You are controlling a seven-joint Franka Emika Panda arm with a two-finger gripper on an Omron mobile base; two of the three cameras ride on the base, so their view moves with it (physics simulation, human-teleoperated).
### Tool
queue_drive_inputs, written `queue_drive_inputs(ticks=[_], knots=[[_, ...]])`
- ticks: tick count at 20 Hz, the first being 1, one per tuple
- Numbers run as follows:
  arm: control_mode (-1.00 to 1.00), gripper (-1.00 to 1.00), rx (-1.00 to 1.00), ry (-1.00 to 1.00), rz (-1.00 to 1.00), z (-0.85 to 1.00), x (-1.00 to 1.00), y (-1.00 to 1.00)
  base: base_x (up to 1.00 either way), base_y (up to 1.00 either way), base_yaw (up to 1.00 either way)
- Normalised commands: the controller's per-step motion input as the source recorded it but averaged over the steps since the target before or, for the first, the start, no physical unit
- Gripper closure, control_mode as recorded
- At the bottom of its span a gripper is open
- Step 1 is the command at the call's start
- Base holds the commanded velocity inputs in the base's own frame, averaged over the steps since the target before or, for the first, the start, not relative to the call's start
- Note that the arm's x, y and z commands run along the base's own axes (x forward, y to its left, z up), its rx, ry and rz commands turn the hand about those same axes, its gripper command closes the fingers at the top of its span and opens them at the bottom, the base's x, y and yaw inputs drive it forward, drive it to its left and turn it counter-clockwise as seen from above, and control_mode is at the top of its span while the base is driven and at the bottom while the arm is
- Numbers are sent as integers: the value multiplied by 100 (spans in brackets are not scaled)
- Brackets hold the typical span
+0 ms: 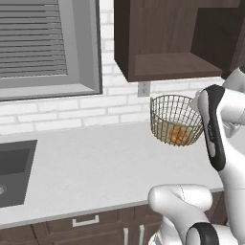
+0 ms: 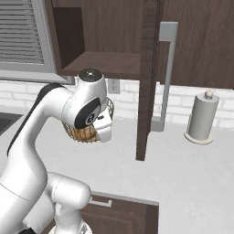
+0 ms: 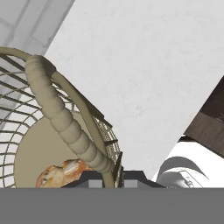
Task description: Open the cabinet, pick up the bread from the cabinet and place it in the basket. Then move the basket to the dining counter.
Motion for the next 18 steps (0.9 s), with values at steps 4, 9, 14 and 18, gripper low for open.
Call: queue_drive_inputs(ticks=[4, 9, 14, 18], knots=[[-100, 100, 0, 0, 0, 16, -4, 19, 0, 0, 0], [-100, 100, 0, 0, 0, 6, -12, 5, 0, 0, 0], [-100, 100, -1, -1, 2, 0, -52, 14, 0, 0, 0], [-100, 100, -3, 0, 11, 0, -42, 61, 0, 0, 0]])
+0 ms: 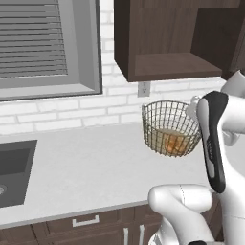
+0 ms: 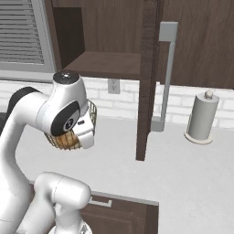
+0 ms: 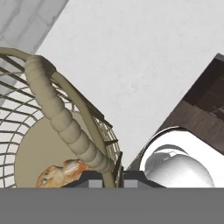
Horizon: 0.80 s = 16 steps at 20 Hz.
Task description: Open the cabinet, pick up the bread from the cabinet and place it in the basket. Then move the basket to the dining counter.
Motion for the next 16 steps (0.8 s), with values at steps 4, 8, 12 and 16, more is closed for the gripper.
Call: queue_drive_inputs(ticks=[4, 8, 12, 16], knots=[[-100, 100, 0, 0, 0, 4, -2, 28, 0, 0, 0], [-100, 100, 3, 0, -8, 9, 19, -26, 0, 0, 0], [-100, 100, 2, 0, -7, 1, 19, -35, 0, 0, 0], [-100, 100, 0, 0, -2, 0, 0, -16, 0, 0, 0]])
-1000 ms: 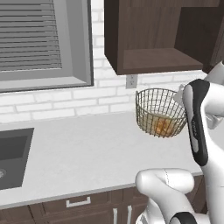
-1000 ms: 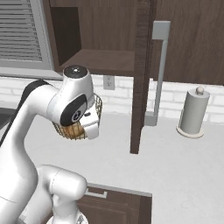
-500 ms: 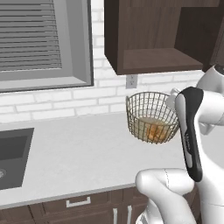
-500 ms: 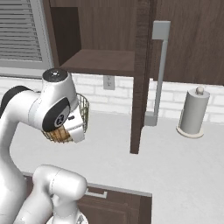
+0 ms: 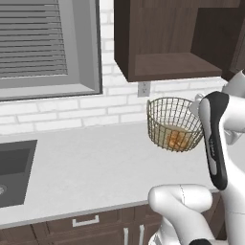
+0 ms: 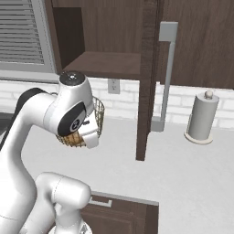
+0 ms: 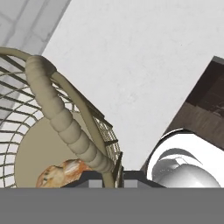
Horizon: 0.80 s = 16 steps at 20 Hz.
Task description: Open the cabinet, pick up the bread from the cabinet and place it in the basket. Then move the basket to the dining counter.
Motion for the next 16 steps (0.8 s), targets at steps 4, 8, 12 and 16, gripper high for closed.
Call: queue_drive_inputs(ticks=[4, 8, 12, 16], knots=[[-100, 100, 0, 0, 0, 0, -1, 0, 0, 0, 0], [-100, 100, 0, 0, 0, 0, 0, 0, 0, 0, 0], [100, 100, 0, 0, 0, 0, 0, 0, -47, 25, 5], [100, 100, 0, 0, 0, 0, 0, 0, -91, 98, 40]])
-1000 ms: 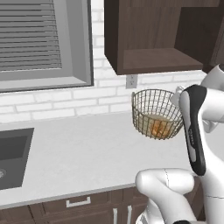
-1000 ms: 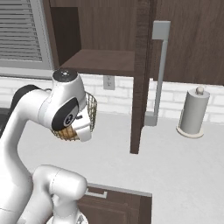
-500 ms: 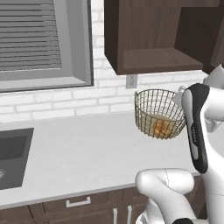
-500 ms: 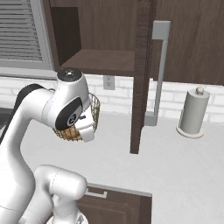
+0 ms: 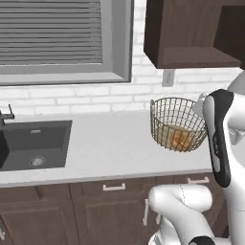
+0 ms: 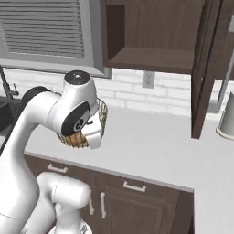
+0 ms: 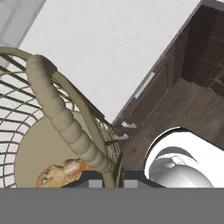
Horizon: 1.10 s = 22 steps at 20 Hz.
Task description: Open the cabinet, pick up the bread from the cabinet and place it in the basket. Then move the basket to the dining counter.
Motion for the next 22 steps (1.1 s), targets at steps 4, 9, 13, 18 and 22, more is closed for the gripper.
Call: queue_drive_inputs(ticks=[4, 9, 13, 18, 22], knots=[[100, 100, 0, 0, 0, 0, 0, 0, -60, 100, 78], [100, 100, 0, 0, 0, 0, 0, 0, -36, 65, 96], [100, 100, 0, 0, 0, 0, 0, 0, -26, 34, 100], [100, 100, 0, 0, 0, 0, 0, 0, -21, 20, 100], [100, 100, 0, 0, 0, 0, 0, 0, -1, 9, 100]])
